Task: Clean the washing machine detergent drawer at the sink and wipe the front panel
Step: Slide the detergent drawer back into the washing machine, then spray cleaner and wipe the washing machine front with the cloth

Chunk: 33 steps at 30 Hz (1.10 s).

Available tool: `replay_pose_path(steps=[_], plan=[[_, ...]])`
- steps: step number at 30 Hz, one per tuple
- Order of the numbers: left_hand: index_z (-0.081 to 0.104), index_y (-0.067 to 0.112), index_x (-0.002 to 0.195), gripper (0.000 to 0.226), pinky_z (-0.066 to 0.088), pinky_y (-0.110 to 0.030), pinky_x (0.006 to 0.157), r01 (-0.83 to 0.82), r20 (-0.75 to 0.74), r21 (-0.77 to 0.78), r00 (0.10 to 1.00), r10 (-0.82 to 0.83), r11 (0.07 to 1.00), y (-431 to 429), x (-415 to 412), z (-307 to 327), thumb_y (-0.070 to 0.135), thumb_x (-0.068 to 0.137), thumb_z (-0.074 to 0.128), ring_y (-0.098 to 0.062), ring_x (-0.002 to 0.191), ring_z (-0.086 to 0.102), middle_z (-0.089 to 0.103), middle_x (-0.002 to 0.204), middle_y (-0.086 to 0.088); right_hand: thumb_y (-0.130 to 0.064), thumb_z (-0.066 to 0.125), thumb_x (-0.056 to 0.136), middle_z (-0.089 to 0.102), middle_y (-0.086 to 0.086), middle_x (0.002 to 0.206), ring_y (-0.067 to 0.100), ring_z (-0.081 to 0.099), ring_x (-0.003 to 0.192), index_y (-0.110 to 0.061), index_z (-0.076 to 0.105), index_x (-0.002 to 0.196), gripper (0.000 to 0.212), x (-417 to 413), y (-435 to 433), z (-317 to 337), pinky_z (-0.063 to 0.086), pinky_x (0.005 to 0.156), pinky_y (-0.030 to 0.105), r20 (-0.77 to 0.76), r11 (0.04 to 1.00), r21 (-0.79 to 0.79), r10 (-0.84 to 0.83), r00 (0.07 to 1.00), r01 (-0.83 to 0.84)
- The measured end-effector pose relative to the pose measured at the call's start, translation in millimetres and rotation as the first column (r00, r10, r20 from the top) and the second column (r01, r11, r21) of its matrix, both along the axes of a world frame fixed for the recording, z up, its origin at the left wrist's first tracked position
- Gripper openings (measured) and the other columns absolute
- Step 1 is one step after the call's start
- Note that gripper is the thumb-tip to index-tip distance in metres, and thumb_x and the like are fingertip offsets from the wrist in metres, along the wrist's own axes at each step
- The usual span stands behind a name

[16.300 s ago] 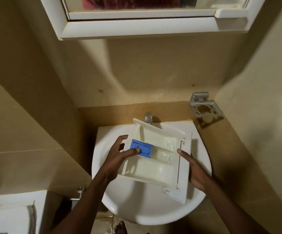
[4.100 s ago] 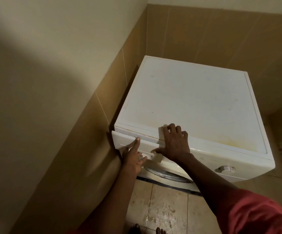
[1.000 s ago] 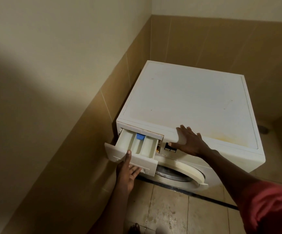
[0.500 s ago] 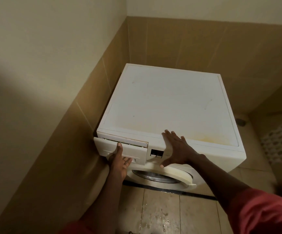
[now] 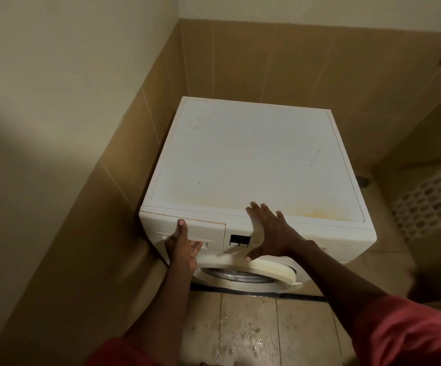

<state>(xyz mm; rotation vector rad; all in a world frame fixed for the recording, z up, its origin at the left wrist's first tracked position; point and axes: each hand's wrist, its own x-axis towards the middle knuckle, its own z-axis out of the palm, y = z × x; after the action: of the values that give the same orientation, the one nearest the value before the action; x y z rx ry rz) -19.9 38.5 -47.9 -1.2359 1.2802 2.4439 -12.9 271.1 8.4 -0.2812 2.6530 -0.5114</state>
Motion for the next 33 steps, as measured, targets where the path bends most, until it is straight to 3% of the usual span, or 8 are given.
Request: replay_pose_path(steps=[4,8,12,16,18,20,27,33], plan=[[0.057,0.016,0.101,0.027,0.049,-0.052,0.098,-0.002,0.021,-0.005,1.0,0.002,1.0,1,-2,4,0.038,0.089,0.066,-0.039,0.12,0.055,0.056,0.131,-0.018,-0.06,0.081,0.061,-0.009,-0.003,0.162,0.017,-0.012,0.148,-0.02,0.001,0.155,0.13,3,-5,2,-0.007,0.118,0.046,-0.017,1.0,0.018,-0.025,1.0,0.026],[0.054,0.016,0.128,0.064,0.052,-0.052,0.095,0.078,0.034,-0.042,0.996,-0.077,0.996,-2,3,-1,0.056,0.08,0.068,-0.034,0.119,0.053,0.052,0.128,-0.015,-0.059,0.08,0.063,-0.007,-0.004,0.162,0.017,-0.011,0.149,-0.022,0.001,0.155,0.127,15,-9,-2,-0.006,0.119,0.043,-0.066,0.996,-0.019,-0.088,0.994,0.087],[0.044,0.021,0.138,0.083,0.05,-0.056,0.095,0.156,0.064,-0.093,0.987,-0.151,0.983,4,14,-3,0.073,0.075,0.059,-0.032,0.118,0.056,0.052,0.129,-0.01,-0.054,0.08,0.066,0.009,-0.003,0.162,0.017,0.002,0.149,-0.026,0.013,0.153,0.113,38,-6,-6,0.01,0.121,0.046,-0.221,0.972,-0.135,-0.221,0.95,0.194],[0.055,0.007,0.119,0.074,0.053,-0.044,0.08,0.239,0.11,-0.137,0.968,-0.225,0.961,31,36,0,0.072,0.089,0.034,-0.03,0.09,0.063,0.061,0.096,-0.012,-0.058,0.074,0.069,0.019,-0.005,0.16,0.018,0.01,0.149,-0.027,0.024,0.151,0.101,68,2,-9,0.017,0.118,0.048,-0.369,0.951,-0.164,-0.305,0.878,0.262],[0.059,0.005,0.103,0.064,0.049,-0.036,0.068,0.319,0.084,-0.181,0.948,-0.309,0.93,47,44,9,0.064,0.095,0.034,-0.026,0.069,0.059,0.057,0.075,-0.009,-0.062,0.067,0.072,0.02,-0.005,0.16,0.017,0.011,0.149,-0.028,0.026,0.151,0.095,84,11,-9,0.016,0.117,0.048,-0.399,0.938,-0.162,-0.347,0.849,0.308],[0.059,0.005,0.096,0.055,0.049,-0.032,0.065,0.394,0.038,-0.216,0.918,-0.396,0.893,63,46,19,0.056,0.097,0.038,-0.023,0.06,0.056,0.054,0.066,-0.007,-0.063,0.062,0.076,0.022,-0.004,0.159,0.018,0.015,0.148,-0.027,0.028,0.149,0.089,100,21,-8,0.019,0.116,0.048,-0.413,0.919,-0.166,-0.394,0.821,0.357],[0.061,0.011,0.094,0.034,0.048,-0.03,0.06,0.639,-0.088,-0.378,0.695,-0.714,0.669,121,60,47,0.044,0.096,0.053,-0.02,0.06,0.058,0.058,0.071,-0.005,-0.068,0.053,0.077,0.03,0.0,0.156,0.021,0.027,0.144,-0.025,0.034,0.145,0.083,164,82,-5,0.032,0.111,0.05,-0.431,0.822,-0.133,-0.551,0.715,0.554],[0.061,0.011,0.109,0.034,0.049,-0.033,0.065,0.757,-0.07,-0.414,0.528,-0.847,0.506,179,87,55,0.041,0.093,0.059,-0.02,0.066,0.061,0.065,0.085,-0.006,-0.061,0.057,0.078,0.027,0.002,0.157,0.023,0.025,0.144,-0.026,0.031,0.147,0.082,229,134,-6,0.028,0.113,0.048,-0.388,0.686,-0.135,-0.701,0.599,0.715]])
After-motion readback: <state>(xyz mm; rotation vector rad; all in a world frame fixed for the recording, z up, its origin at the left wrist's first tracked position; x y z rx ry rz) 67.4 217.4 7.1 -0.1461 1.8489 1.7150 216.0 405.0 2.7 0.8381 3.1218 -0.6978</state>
